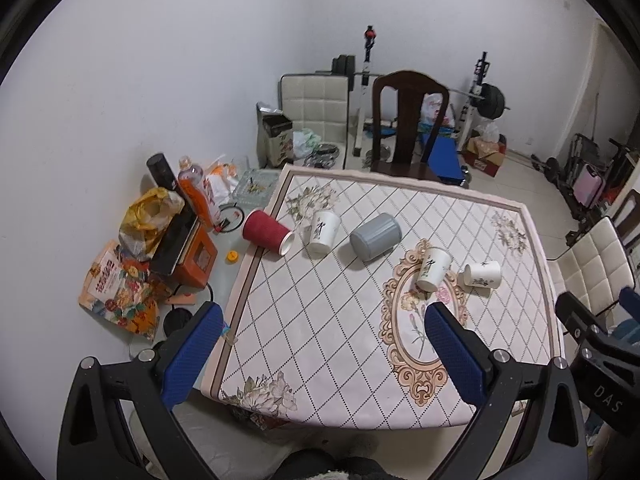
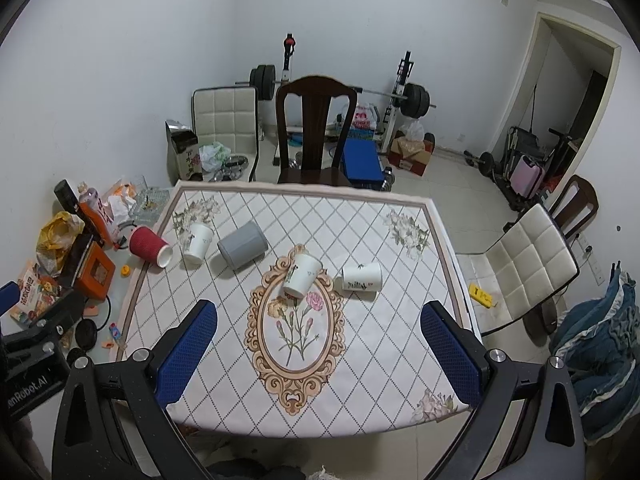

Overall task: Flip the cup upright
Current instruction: 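Reach the left gripper to the upside-down white calligraphy cup and grasp it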

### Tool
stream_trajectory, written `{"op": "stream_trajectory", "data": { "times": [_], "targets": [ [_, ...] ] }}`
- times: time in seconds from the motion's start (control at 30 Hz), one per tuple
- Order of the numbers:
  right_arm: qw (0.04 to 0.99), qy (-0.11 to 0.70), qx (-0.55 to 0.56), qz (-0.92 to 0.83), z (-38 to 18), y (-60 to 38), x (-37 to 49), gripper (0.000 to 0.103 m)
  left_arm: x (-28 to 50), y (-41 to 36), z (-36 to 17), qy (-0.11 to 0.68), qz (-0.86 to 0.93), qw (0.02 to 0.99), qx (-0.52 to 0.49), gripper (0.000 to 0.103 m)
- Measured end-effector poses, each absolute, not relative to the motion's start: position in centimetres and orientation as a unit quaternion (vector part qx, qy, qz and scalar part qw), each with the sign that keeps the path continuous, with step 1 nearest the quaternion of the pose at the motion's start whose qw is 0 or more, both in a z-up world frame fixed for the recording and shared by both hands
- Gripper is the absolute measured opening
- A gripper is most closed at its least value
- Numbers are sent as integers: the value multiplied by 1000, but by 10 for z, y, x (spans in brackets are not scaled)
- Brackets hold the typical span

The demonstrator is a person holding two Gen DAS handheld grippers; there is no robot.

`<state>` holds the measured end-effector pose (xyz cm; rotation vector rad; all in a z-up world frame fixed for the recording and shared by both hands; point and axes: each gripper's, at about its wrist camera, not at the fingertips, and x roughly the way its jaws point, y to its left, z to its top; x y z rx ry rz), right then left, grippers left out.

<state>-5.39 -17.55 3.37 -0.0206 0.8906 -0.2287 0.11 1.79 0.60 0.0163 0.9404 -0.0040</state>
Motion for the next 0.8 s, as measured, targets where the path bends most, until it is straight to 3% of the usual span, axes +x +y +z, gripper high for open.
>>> {"op": "stream_trajectory", "data": {
  "times": [0.43,0.8],
  "targets": [
    [822,562,4,-92,-123,-204,16,103,59,6,-130,554,58,829,42,103],
    [760,640,15,-108,-238,-193,96,103,144,4,-208,601,33,794,83,103]
  ]
}}
